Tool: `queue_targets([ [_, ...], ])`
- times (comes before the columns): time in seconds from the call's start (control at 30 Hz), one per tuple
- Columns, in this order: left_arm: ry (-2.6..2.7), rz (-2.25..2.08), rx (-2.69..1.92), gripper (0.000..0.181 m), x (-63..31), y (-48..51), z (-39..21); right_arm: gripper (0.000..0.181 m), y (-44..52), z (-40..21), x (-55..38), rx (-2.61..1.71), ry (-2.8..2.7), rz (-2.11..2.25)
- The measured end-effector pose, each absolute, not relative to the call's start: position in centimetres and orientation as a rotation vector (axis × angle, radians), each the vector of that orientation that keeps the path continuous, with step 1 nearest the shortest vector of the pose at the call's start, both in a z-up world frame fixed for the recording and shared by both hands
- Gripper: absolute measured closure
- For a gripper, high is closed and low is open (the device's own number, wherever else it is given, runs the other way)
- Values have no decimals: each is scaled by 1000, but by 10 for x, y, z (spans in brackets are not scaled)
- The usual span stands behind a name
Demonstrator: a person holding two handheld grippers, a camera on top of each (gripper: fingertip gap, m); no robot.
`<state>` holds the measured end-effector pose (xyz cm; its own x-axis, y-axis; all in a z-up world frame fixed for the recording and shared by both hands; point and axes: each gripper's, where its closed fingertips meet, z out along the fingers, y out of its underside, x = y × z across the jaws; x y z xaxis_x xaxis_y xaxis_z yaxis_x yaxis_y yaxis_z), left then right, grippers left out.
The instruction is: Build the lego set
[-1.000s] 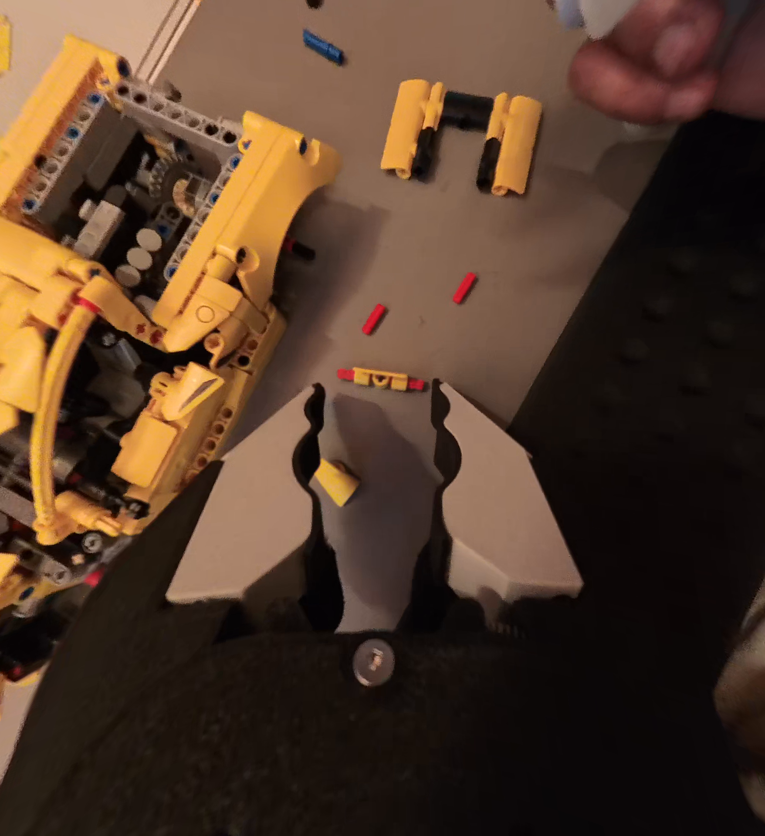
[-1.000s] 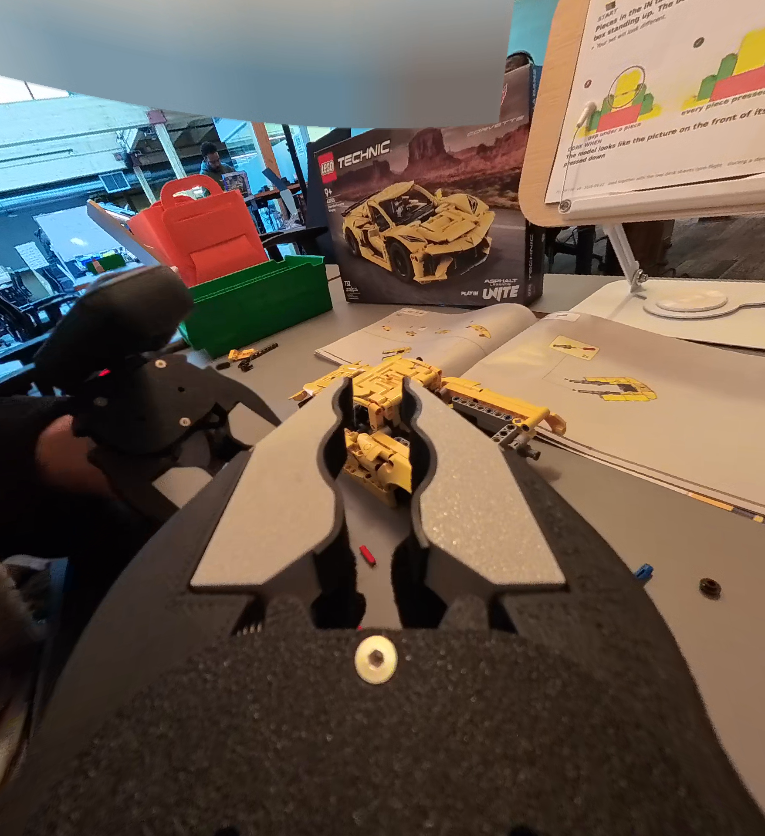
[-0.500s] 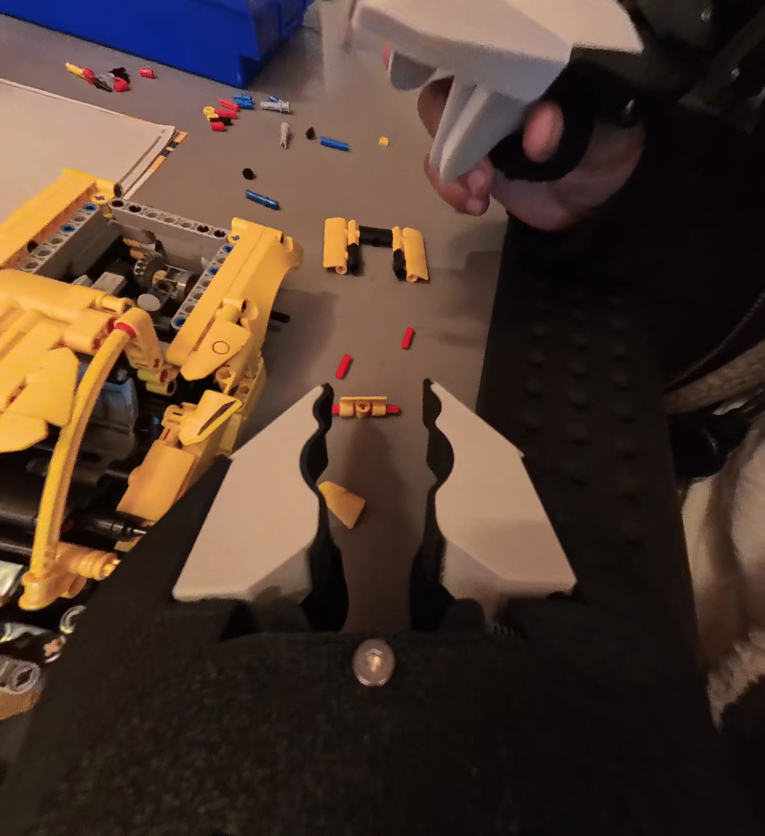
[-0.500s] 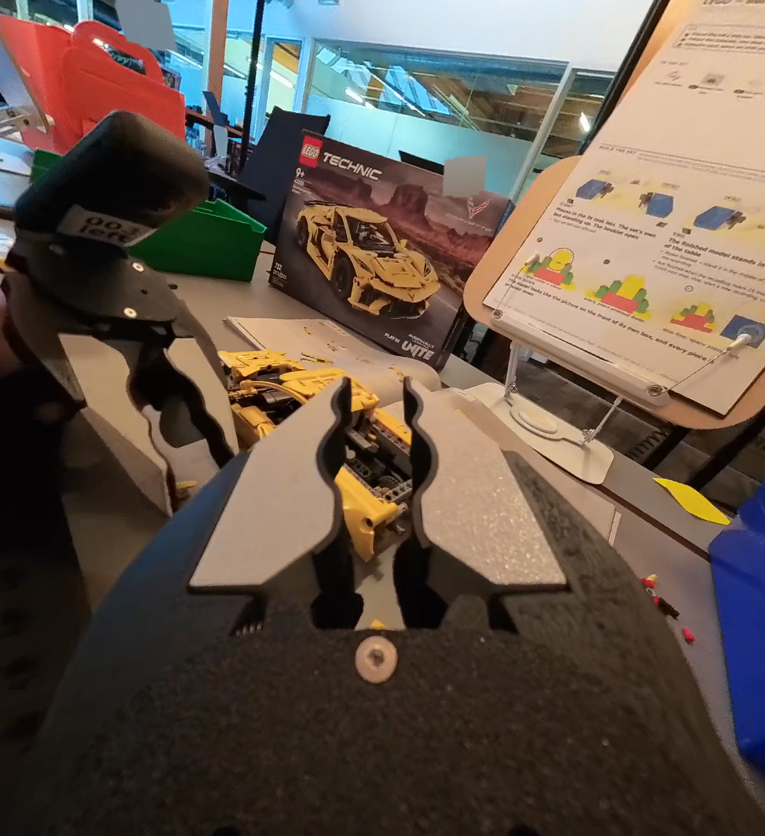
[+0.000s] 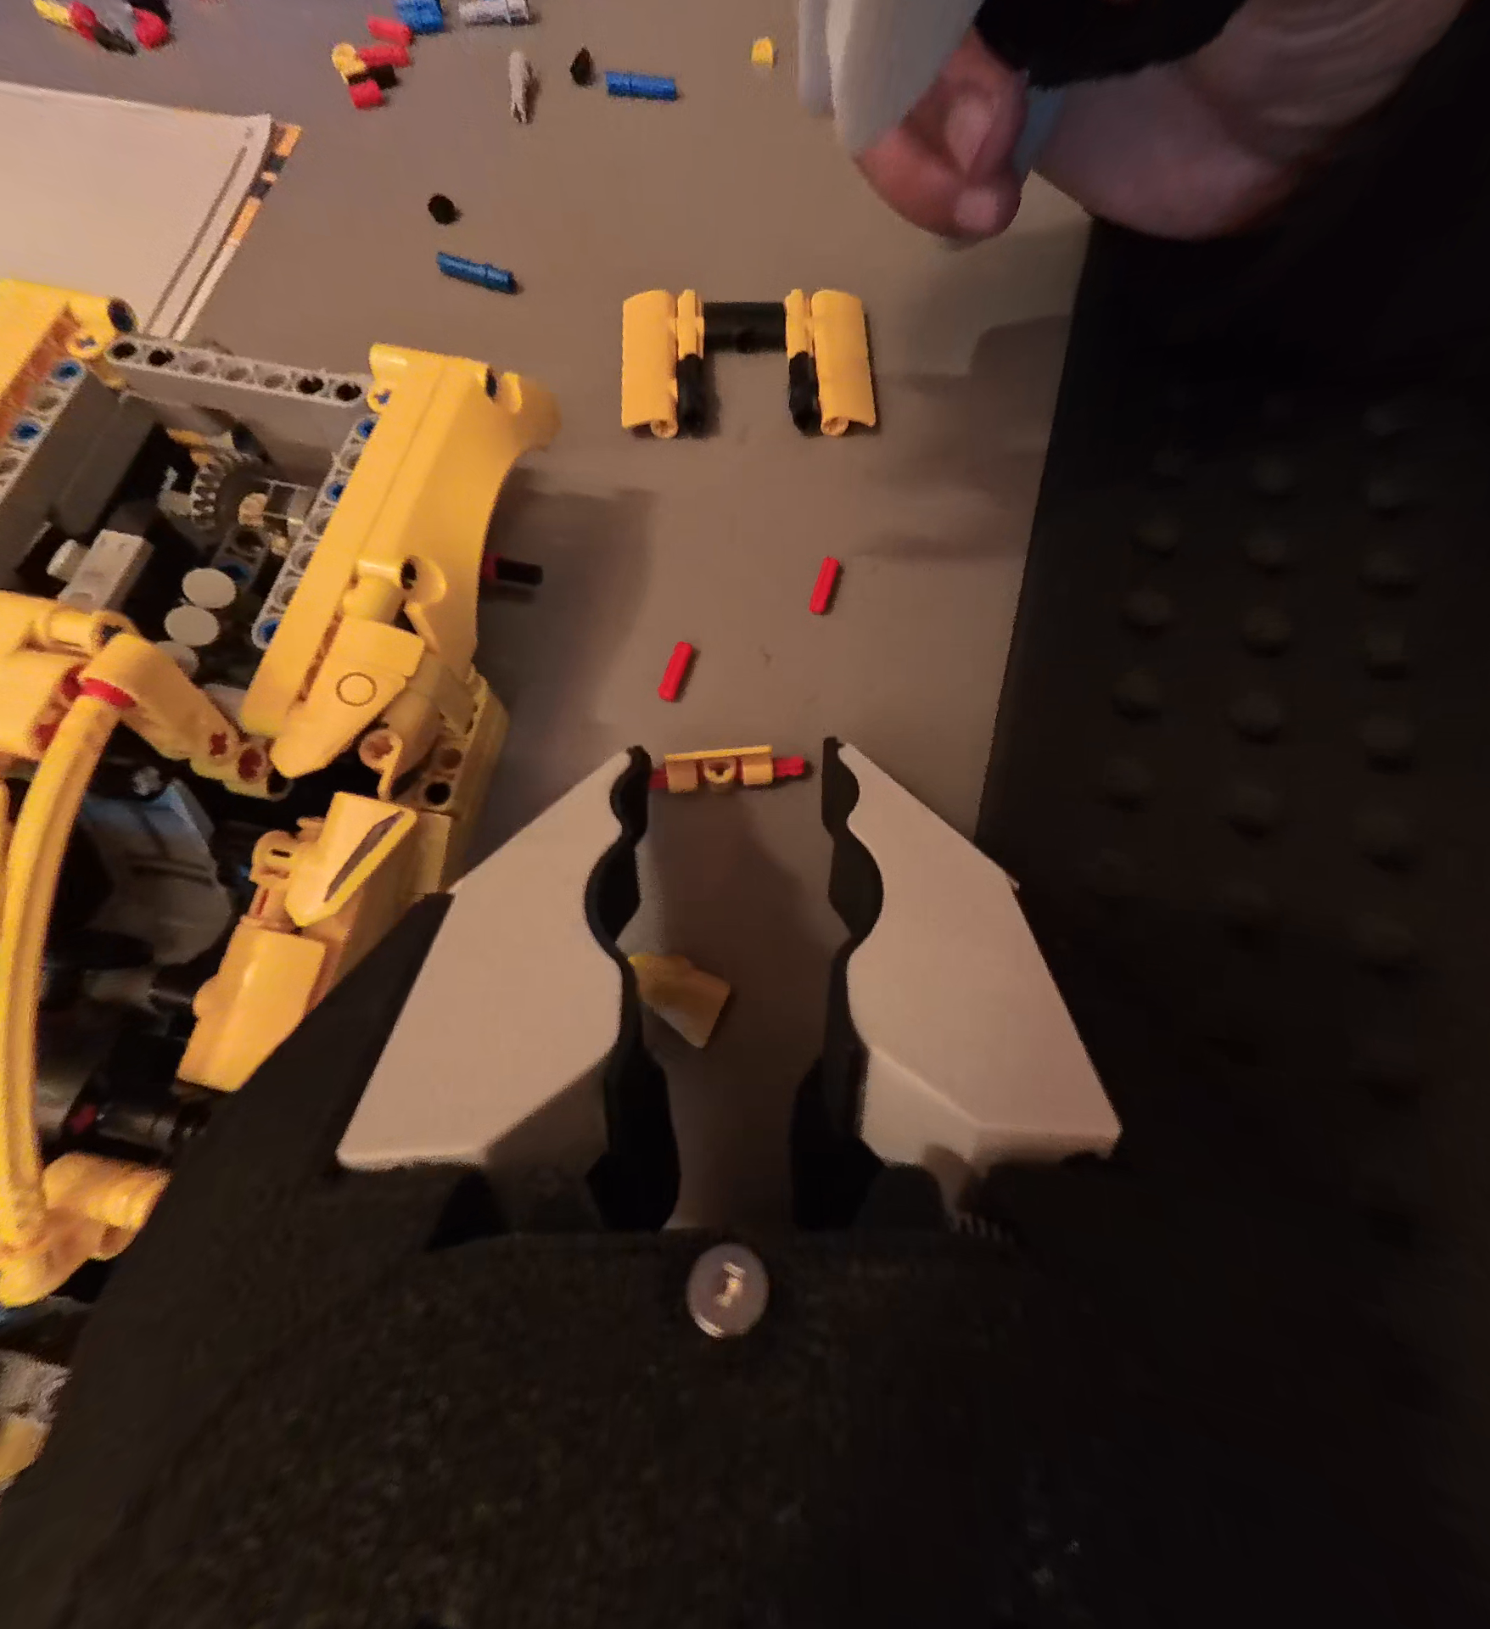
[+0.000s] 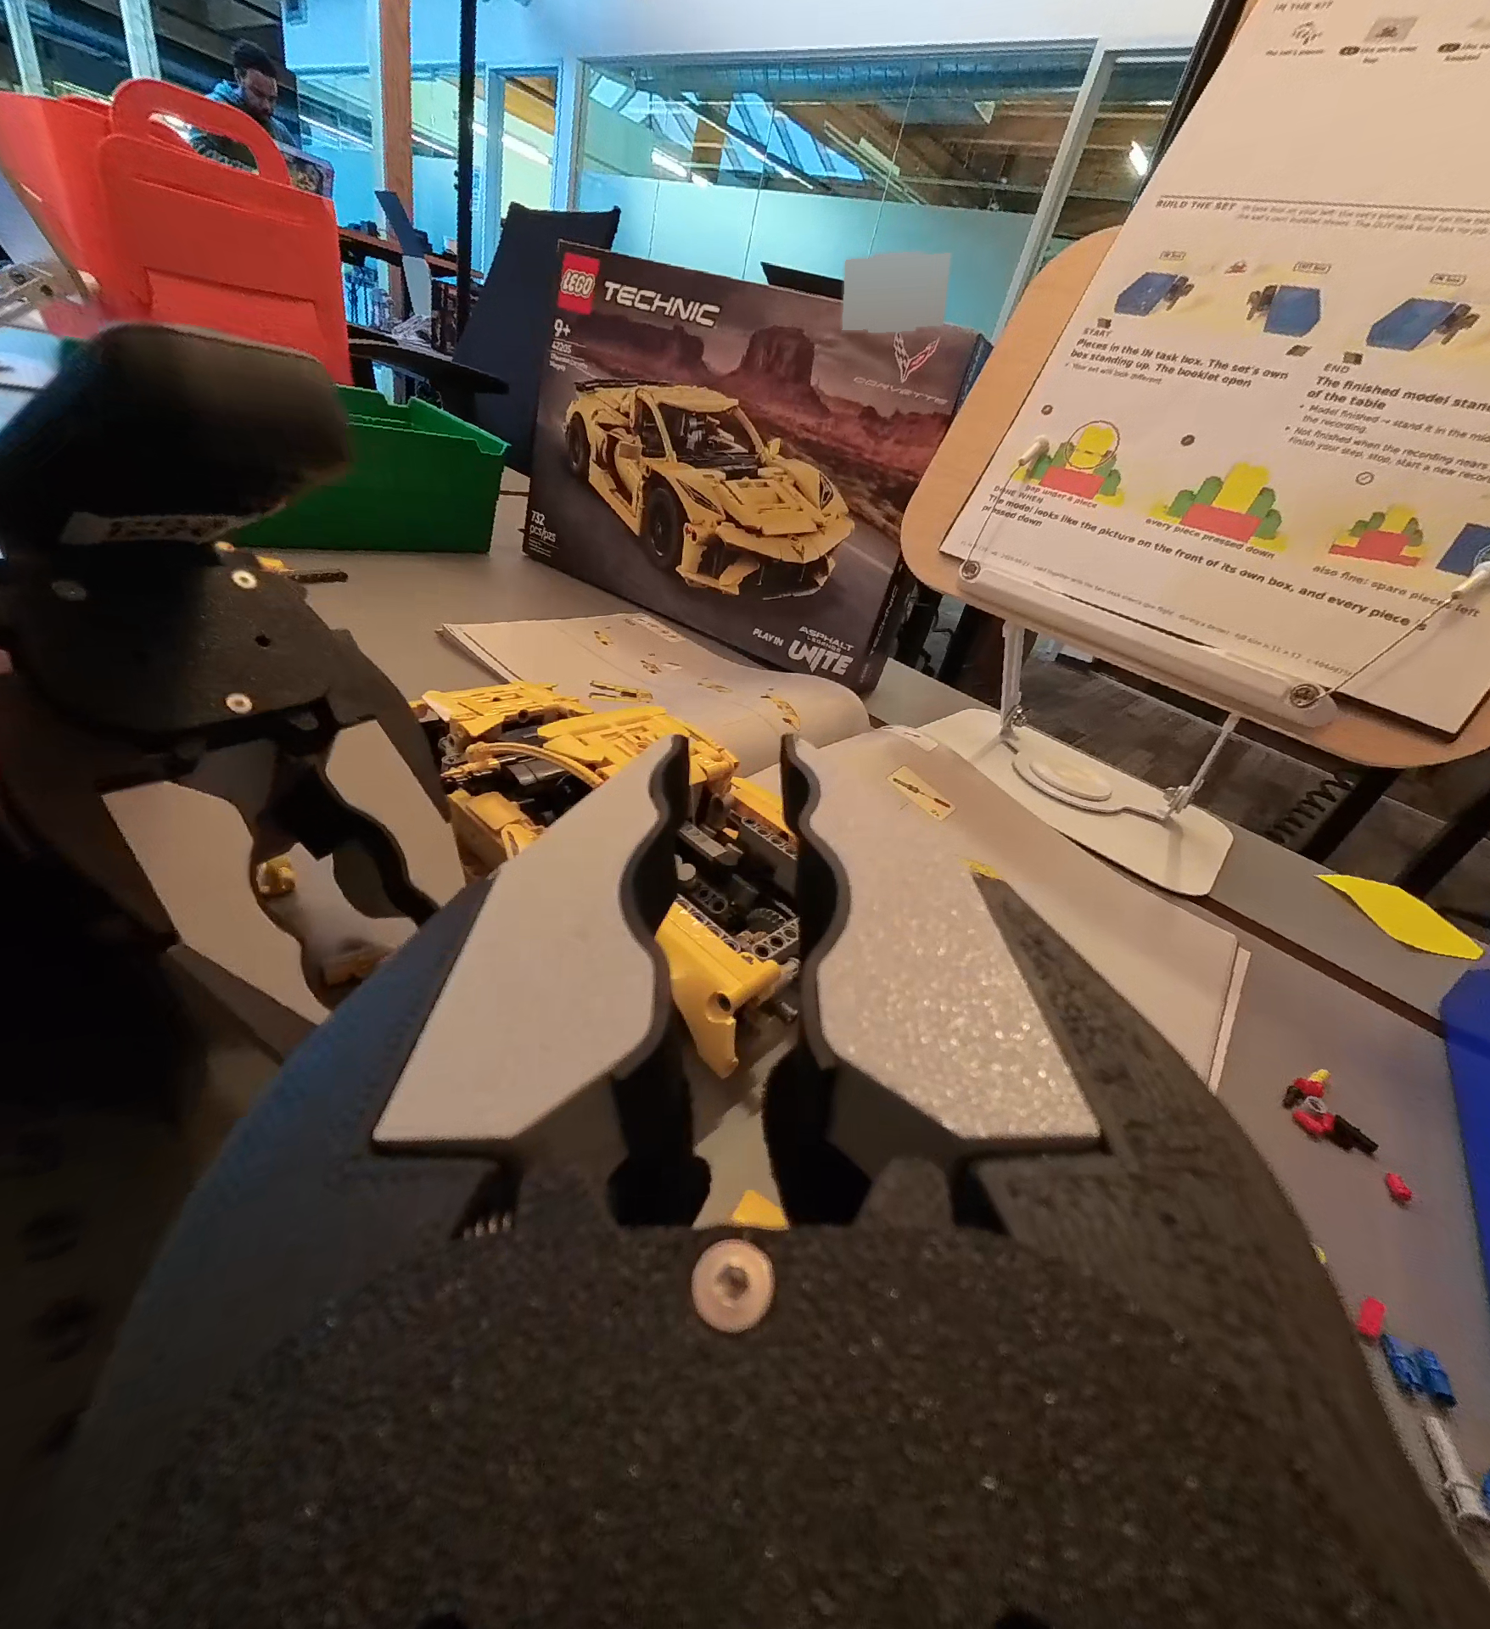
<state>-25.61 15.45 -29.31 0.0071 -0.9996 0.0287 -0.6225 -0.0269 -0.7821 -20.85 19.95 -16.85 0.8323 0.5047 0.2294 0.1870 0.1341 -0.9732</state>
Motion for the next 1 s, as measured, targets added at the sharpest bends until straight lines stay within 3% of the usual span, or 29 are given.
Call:
queue_targets([
  [0.1,1709,-836,-1739,155,-257,152,-300,163,200,-169,-208,-1447,-589,256],
  [0.43,1683,-850,-1740,156,-255,153,-294,165,203,-174,-207,-1480,-574,279],
  [0.57,1735,-853,-1760,155,-260,149,-299,166,202,-175,-209,-1483,-584,287],
  [0.7,1739,-748,-1889,142,-271,152,-298,167,202,-176,-209,-1488,-582,295],
  [1.0,1189,-500,-2255,142,-268,152,-300,169,201,-177,-210,-1493,-582,309],
])
